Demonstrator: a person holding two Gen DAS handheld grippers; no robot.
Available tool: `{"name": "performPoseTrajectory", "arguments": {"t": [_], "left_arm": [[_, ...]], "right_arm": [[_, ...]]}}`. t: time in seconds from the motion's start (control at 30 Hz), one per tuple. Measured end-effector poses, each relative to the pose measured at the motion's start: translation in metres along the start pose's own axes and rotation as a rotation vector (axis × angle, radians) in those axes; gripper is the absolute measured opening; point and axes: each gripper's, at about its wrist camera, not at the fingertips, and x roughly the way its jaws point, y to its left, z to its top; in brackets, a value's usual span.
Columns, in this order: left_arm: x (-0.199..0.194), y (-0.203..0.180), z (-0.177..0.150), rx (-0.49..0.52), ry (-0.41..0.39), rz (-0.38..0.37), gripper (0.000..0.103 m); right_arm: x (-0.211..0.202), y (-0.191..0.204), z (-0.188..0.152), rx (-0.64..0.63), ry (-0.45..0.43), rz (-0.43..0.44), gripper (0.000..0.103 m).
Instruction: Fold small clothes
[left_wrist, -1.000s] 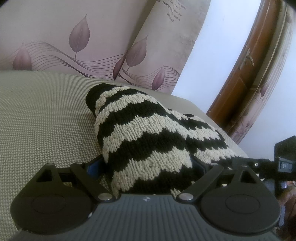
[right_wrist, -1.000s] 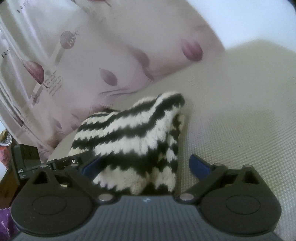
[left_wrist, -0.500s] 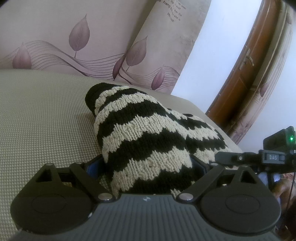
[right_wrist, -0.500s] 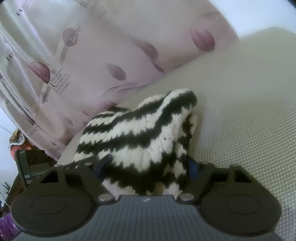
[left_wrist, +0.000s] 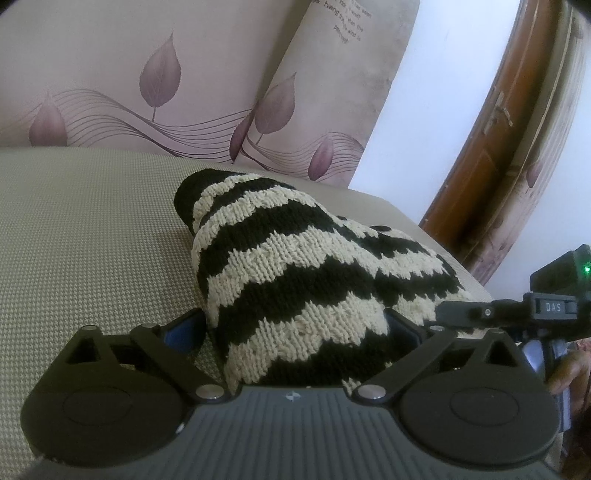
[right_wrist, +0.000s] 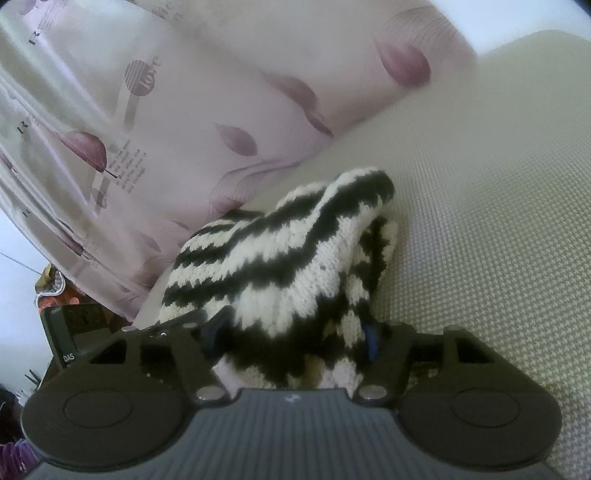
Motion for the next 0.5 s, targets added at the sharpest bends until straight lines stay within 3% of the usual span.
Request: {"name": "performPoseTrajectory", "arguments": {"t": [0.07, 0.23, 0.5], "left_arm": [[0.0, -0.001, 0.0, 0.004, 0.001, 0.006, 0.098], [-0.005, -0.014, -0.002, 0.066, -0.027, 0.035, 0.081], [-0.016, -0.023, -0.003, 0.045, -0.048, 0.061, 0.066]], "right_arm": [[0.002, 0.003, 0.0, -0.009, -0.004, -0.015, 0.067], [-0.001, 0.012, -0.006, -0.026, -0.031, -0.047, 0.053], [-0.013, 0.018, -0.016, 0.039, -0.093, -0.032, 0.045]]}}
